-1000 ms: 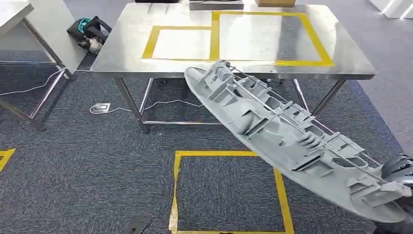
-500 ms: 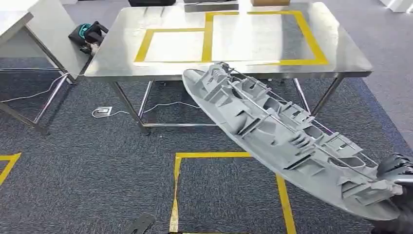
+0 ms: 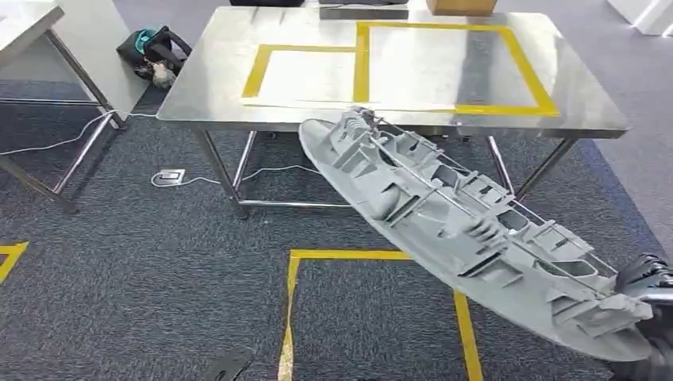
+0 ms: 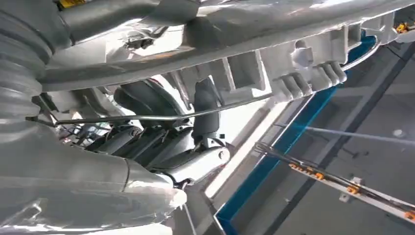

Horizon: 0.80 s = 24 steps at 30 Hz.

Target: Take the parts from the cabinet and place them on the table.

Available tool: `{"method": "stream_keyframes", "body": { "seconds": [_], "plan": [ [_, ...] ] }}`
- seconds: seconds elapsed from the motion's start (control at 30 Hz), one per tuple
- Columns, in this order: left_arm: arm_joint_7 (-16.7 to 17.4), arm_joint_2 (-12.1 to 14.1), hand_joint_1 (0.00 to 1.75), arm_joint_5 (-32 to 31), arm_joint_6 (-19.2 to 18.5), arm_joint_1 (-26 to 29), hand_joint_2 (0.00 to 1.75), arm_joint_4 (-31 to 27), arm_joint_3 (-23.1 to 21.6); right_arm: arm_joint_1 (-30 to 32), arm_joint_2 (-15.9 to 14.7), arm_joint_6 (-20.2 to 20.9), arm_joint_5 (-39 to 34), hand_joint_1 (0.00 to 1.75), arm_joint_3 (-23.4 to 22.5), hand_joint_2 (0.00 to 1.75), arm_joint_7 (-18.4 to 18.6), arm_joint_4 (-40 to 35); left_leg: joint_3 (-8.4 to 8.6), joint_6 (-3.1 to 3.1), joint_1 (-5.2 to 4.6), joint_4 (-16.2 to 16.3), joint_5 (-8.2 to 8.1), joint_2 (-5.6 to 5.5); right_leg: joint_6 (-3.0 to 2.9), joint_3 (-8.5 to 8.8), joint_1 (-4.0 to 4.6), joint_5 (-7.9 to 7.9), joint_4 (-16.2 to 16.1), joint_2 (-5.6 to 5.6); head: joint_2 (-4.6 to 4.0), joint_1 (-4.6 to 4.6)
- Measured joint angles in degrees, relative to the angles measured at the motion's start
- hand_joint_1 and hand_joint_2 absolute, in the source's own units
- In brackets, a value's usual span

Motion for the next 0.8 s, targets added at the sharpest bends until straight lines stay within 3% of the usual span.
{"method": "stream_keyframes", "body": {
  "seconds": [0.03,0.1,0.17,0.27,0.3,0.33,0.37,0.43,0.47,0.5,0.53,0.6,0.63,0.67,0.77,0.8],
  "plan": [
    [0.0,0.0,0.0,0.0,0.0,0.0,1.75,0.0,0.0,0.0,-0.1,0.0,0.0,1.75,0.1,1.75,0.0,0.0,0.39,-0.08,0.0,0.0,-0.28,-0.13,-0.11,1.27,0.01,2.61,-3.2,0.0,0.0,0.07],
    [0.0,-0.1,0.0,0.0,-0.1,0.0,1.75,0.0,0.0,-0.1,-0.4,0.0,0.0,1.75,0.2,1.75,0.1,0.0,1.36,-0.47,0.02,0.0,-0.88,-0.27,-0.33,6.08,-0.02,8.34,-13.8,-0.02,0.0,0.11],
    [-0.1,0.0,0.0,0.0,-0.1,-0.1,1.75,0.0,0.0,-0.2,-0.5,0.0,0.0,1.75,0.4,1.75,0.1,0.0,1.11,-1.12,-0.47,0.5,-1.26,-0.47,-0.74,8.07,0.06,7.49,-17.2,0.13,0.0,0.15],
    [-0.1,0.0,0.0,0.0,-0.1,-0.1,1.75,0.0,0.0,0.0,-0.7,0.0,0.1,1.75,0.4,1.75,0.3,0.0,1.24,-1.85,-0.36,-0.1,-1.2,-0.4,-1.67,7.74,0.17,7.4,-17.0,0.28,0.0,-0.04],
    [-0.1,0.0,0.0,0.0,-0.2,-0.1,1.75,0.0,0.0,-0.1,-0.7,0.0,0.1,1.75,0.4,1.75,0.3,0.0,1.22,-2.35,-0.29,0.2,-1.57,-0.32,-2.05,8.1,-0.17,7.51,-17.3,0.22,0.0,0.05],
    [-0.2,0.0,0.0,0.0,-0.2,-0.1,1.75,0.0,0.0,-0.1,-0.7,0.0,0.1,1.75,0.4,1.75,0.3,0.0,0.6,-2.79,-0.3,1.8,-2.49,-0.12,-2.41,8.36,-0.2,7.33,-17.4,0.14,0.0,-0.48],
    [-0.2,0.0,0.0,0.0,-0.2,-0.2,1.75,0.0,0.0,-0.2,-0.8,0.0,0.1,1.75,0.4,1.75,0.3,0.0,-1.18,-3.12,-0.14,5.2,-4.3,-0.09,-2.64,8.48,-0.21,7.19,-17.4,0.06,0.0,-0.53],
    [-0.2,0.0,0.0,0.0,-0.2,-0.1,1.75,0.0,-0.1,-0.2,-0.8,0.0,0.1,1.75,0.4,1.75,0.3,0.0,-6.45,-3.56,0.14,14.6,-7.89,-0.09,-2.95,8.62,-0.2,6.88,-17.4,-0.01,-0.02,-0.5],
    [-0.2,0.0,0.0,0.0,-0.2,0.0,1.75,0.0,-0.1,-0.1,-0.8,0.0,0.1,1.75,0.4,1.75,0.3,0.0,-8.36,-3.65,0.22,17.4,-8.24,-0.09,-3.03,8.69,-0.21,6.74,-17.4,0.0,0.0,-0.57],
    [-0.2,0.0,0.0,0.0,-0.2,0.0,1.75,0.0,-0.1,-0.1,-0.8,0.0,0.1,1.75,0.5,1.75,0.4,0.0,-8.91,-3.68,0.33,17.4,-6.93,-0.09,-2.94,8.94,-0.24,6.56,-17.4,0.05,0.0,-0.55],
    [-0.2,0.0,0.0,0.0,-0.2,0.0,1.75,0.0,-0.1,-0.1,-0.8,0.0,0.1,1.75,0.5,1.75,0.4,0.0,-8.3,-3.64,0.37,15.2,-4.57,-0.08,-2.86,9.26,-0.26,6.33,-17.4,0.12,0.0,-0.55],
    [-0.2,0.0,0.0,0.0,-0.2,0.0,1.75,0.0,-0.1,-0.1,-0.8,0.0,0.1,1.75,0.5,1.75,0.4,0.0,-4.38,-3.33,0.38,6.1,1.25,-0.04,-2.49,10.24,-0.34,5.71,-17.4,0.16,0.0,-0.55],
    [-0.3,0.0,0.0,0.0,-0.2,0.0,1.75,0.0,-0.2,-0.1,-0.8,0.0,0.1,1.75,0.5,1.75,0.5,0.0,-2.75,-2.99,0.38,2.3,2.6,0.13,-2.14,10.46,-0.34,5.39,-17.5,0.17,0.0,-0.55],
    [-0.5,0.0,0.0,0.0,0.0,-0.1,1.75,0.0,-0.2,-0.2,-0.8,0.0,0.1,1.75,0.5,1.75,0.5,0.0,-1.79,-2.72,0.18,0.2,1.23,0.09,-1.64,10.52,0.05,4.89,-17.2,0.34,0.0,-0.57],
    [-0.6,0.0,0.0,0.0,0.4,-0.1,1.75,0.0,-0.2,-0.1,-0.9,0.0,0.2,1.75,0.6,1.75,0.6,0.0,-1.79,-1.58,0.06,0.0,0.85,0.02,-0.51,11.38,-0.06,5.49,-17.8,0.2,0.0,-0.55],
    [-0.6,0.0,0.0,0.0,0.4,0.0,1.75,0.0,-0.2,-0.2,-0.9,0.0,0.2,1.75,0.6,1.75,0.6,0.0,-1.1,-1.12,0.25,-0.1,0.9,-0.13,-0.22,11.46,-0.17,5.15,-17.7,0.08,0.0,-0.61]
  ]
}}
